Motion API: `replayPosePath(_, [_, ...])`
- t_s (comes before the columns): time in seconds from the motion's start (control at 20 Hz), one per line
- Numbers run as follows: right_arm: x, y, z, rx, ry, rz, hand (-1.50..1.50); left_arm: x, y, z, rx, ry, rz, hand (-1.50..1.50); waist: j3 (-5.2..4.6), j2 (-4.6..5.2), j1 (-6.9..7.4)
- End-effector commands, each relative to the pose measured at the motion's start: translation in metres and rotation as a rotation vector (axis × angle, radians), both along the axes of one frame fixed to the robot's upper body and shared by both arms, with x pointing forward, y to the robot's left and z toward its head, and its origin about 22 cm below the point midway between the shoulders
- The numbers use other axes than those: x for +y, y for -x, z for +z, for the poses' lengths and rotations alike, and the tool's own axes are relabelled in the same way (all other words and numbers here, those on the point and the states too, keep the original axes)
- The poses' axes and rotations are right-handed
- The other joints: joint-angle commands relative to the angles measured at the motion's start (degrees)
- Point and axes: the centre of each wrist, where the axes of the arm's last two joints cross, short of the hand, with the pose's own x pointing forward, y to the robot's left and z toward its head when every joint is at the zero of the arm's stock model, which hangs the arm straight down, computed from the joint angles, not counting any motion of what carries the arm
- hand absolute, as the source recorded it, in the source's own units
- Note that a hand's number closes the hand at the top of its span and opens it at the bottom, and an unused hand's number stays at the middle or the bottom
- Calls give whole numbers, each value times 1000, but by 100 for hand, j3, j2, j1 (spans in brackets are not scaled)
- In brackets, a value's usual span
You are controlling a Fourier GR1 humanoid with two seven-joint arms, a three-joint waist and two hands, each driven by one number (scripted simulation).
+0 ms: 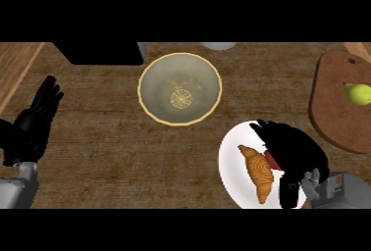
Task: Pick the croissant from the plate and place it in the bowl
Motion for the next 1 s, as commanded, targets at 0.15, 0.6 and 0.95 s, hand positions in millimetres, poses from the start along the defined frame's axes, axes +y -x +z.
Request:
replayPosePath(0.15, [15,-7,-14,-140,122,39,-150,-15,-3,-13,-5,6,9,0,3,-2,-35])
replayPosePath(0.6, [23,15,-57,-44,89,21,-150,-6,-6,13,8,3,0,0,4,-10,-56])
replayPosePath(0.95, [23,23,-75,-47,117,13,-150,-9,5,3,-7,-6,9,0,2,-11,-59])
